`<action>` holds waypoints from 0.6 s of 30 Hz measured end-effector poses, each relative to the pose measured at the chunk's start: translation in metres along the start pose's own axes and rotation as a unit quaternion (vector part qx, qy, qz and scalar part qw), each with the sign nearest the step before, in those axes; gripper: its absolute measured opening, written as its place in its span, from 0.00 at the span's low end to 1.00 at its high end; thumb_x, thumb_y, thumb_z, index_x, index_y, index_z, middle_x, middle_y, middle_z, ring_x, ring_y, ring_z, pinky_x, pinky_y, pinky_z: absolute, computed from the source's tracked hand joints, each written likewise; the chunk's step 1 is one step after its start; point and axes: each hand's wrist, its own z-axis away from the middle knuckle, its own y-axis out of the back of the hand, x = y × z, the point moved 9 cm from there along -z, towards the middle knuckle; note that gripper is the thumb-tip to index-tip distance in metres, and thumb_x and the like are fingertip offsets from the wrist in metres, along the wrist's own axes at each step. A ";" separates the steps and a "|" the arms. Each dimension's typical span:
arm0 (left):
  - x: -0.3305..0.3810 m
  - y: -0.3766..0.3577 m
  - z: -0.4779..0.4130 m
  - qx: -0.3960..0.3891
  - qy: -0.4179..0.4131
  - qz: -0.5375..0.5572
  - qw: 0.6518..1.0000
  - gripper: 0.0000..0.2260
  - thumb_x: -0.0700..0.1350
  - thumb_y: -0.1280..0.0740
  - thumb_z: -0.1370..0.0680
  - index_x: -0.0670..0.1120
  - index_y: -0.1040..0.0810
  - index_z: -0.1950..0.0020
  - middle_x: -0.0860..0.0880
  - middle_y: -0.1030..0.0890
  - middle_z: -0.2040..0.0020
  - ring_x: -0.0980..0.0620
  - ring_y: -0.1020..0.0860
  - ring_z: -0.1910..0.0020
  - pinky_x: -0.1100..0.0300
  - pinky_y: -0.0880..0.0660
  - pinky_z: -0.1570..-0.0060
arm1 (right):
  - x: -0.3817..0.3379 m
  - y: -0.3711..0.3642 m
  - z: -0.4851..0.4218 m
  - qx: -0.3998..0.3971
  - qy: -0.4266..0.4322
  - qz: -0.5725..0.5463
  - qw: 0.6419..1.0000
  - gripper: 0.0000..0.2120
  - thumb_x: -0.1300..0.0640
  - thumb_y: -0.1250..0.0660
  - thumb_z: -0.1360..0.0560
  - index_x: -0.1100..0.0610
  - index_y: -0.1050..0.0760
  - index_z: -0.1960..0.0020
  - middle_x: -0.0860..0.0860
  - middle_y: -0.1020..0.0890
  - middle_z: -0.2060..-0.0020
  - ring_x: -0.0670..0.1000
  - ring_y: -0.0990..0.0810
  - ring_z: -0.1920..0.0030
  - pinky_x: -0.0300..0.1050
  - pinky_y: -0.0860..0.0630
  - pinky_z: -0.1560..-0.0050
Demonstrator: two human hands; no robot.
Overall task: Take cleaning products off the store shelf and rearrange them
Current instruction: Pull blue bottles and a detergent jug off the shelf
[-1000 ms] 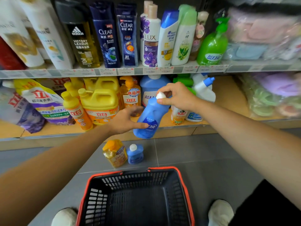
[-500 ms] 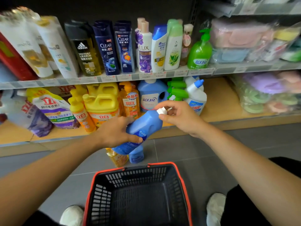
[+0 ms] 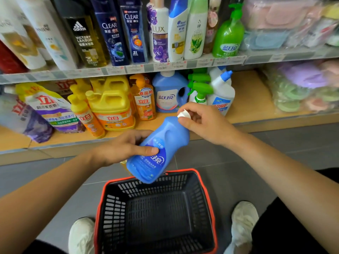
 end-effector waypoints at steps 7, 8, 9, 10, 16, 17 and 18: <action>0.006 -0.011 -0.005 0.063 -0.030 -0.017 0.997 0.20 0.46 0.25 0.28 0.40 0.20 0.39 0.40 0.15 0.45 0.43 0.17 0.46 0.43 0.21 0.42 | 0.011 0.009 0.000 0.109 -0.041 -0.007 0.993 0.09 0.56 0.33 0.22 0.60 0.23 0.57 0.46 0.32 0.77 0.45 0.36 0.73 0.43 0.40 0.69; 0.006 -0.012 -0.005 0.068 -0.033 -0.014 0.997 0.20 0.46 0.25 0.29 0.39 0.20 0.39 0.39 0.15 0.45 0.42 0.17 0.46 0.43 0.21 0.42 | 0.014 0.009 -0.001 0.121 -0.058 -0.024 0.991 0.09 0.57 0.32 0.22 0.60 0.23 0.59 0.45 0.31 0.77 0.44 0.35 0.73 0.41 0.40 0.69; 0.007 -0.012 -0.005 0.067 -0.034 -0.008 0.997 0.20 0.45 0.26 0.28 0.39 0.20 0.39 0.39 0.15 0.45 0.43 0.16 0.46 0.44 0.20 0.43 | 0.016 0.010 -0.001 0.127 -0.068 -0.043 0.989 0.09 0.58 0.31 0.22 0.60 0.24 0.60 0.44 0.30 0.78 0.43 0.34 0.74 0.38 0.40 0.69; 0.007 -0.013 -0.005 0.057 -0.033 0.003 0.998 0.20 0.45 0.26 0.28 0.39 0.20 0.38 0.39 0.15 0.44 0.45 0.17 0.46 0.47 0.19 0.44 | 0.015 0.010 0.000 0.123 -0.069 -0.063 0.988 0.09 0.59 0.31 0.21 0.60 0.25 0.59 0.44 0.29 0.78 0.43 0.34 0.73 0.37 0.40 0.69; 0.009 -0.017 0.000 -0.051 -0.025 0.070 0.996 0.25 0.49 0.22 0.28 0.40 0.21 0.35 0.36 0.18 0.39 0.44 0.19 0.43 0.54 0.20 0.45 | -0.021 0.011 0.006 0.064 0.042 -0.145 0.987 0.11 0.54 0.30 0.23 0.63 0.25 0.53 0.50 0.22 0.67 0.43 0.29 0.67 0.34 0.33 0.66; 0.010 -0.019 0.000 -0.066 -0.024 0.072 0.995 0.26 0.52 0.22 0.29 0.41 0.20 0.35 0.36 0.18 0.39 0.44 0.18 0.43 0.54 0.20 0.45 | -0.026 0.011 0.008 0.058 0.055 -0.146 0.986 0.13 0.52 0.30 0.24 0.62 0.25 0.53 0.54 0.22 0.66 0.47 0.28 0.67 0.37 0.32 0.66; 0.011 -0.021 0.001 -0.079 -0.027 0.068 0.994 0.25 0.52 0.22 0.28 0.42 0.20 0.35 0.37 0.18 0.39 0.44 0.18 0.43 0.54 0.20 0.45 | -0.029 0.012 0.009 0.054 0.064 -0.141 0.987 0.14 0.50 0.31 0.25 0.62 0.25 0.53 0.58 0.22 0.65 0.54 0.28 0.67 0.42 0.32 0.67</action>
